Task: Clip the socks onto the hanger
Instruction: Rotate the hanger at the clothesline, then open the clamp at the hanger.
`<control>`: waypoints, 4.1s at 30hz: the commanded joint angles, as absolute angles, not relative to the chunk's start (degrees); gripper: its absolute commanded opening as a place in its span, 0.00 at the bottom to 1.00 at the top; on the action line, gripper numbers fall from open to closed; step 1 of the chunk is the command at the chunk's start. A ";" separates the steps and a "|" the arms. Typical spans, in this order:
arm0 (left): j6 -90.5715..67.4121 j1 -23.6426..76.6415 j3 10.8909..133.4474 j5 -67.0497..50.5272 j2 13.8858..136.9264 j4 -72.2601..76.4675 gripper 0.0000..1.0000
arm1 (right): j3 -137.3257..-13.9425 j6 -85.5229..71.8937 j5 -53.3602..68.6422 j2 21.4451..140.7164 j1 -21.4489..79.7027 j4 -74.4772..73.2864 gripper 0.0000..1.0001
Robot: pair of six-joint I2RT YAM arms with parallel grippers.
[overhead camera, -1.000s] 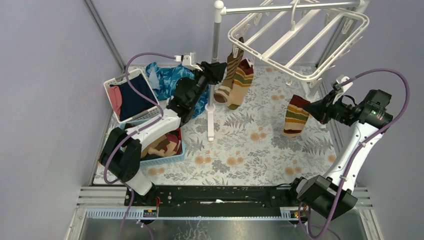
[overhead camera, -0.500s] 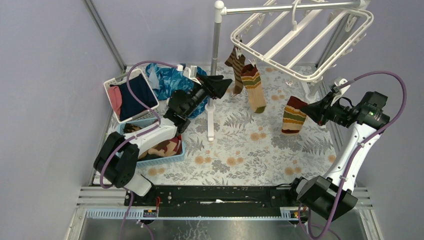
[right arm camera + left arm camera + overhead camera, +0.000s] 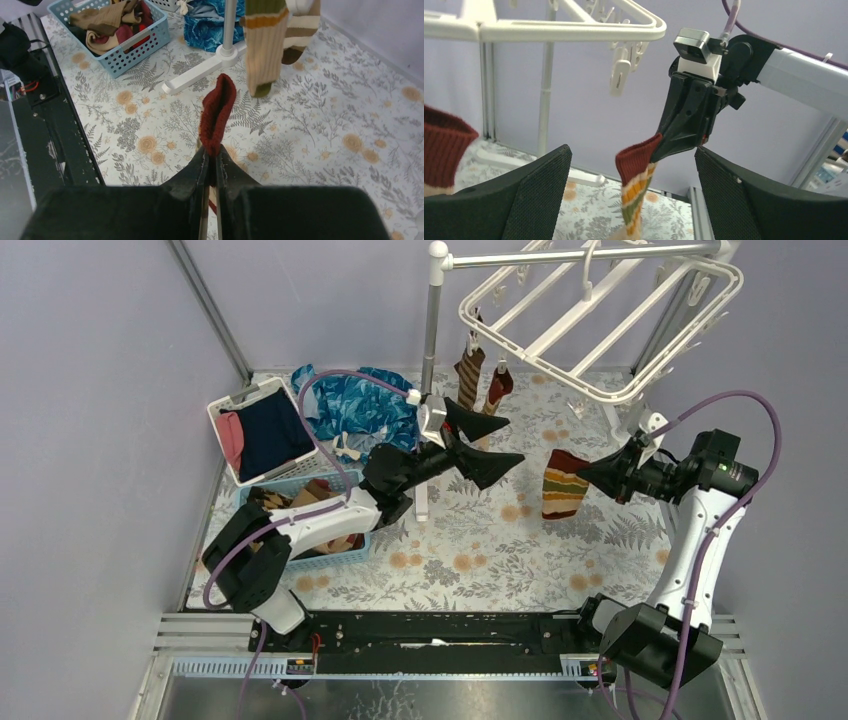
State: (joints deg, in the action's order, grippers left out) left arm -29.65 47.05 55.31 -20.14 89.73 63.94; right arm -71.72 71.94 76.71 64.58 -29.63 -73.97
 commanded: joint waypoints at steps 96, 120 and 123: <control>-36.82 50.12 58.84 -38.75 103.79 72.99 0.39 | -65.37 95.14 83.91 59.46 -22.13 -84.81 0.00; -14.90 54.36 57.95 -29.39 98.96 62.29 0.00 | -63.24 96.21 83.44 59.44 -21.15 -84.68 0.08; -1.18 57.62 55.90 -21.14 94.73 58.15 0.00 | -62.03 96.84 82.32 59.33 -20.92 -84.47 0.15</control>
State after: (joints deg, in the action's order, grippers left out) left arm -21.93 53.52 57.98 -32.45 101.10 62.52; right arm -63.29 94.80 82.17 60.10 -21.65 -83.55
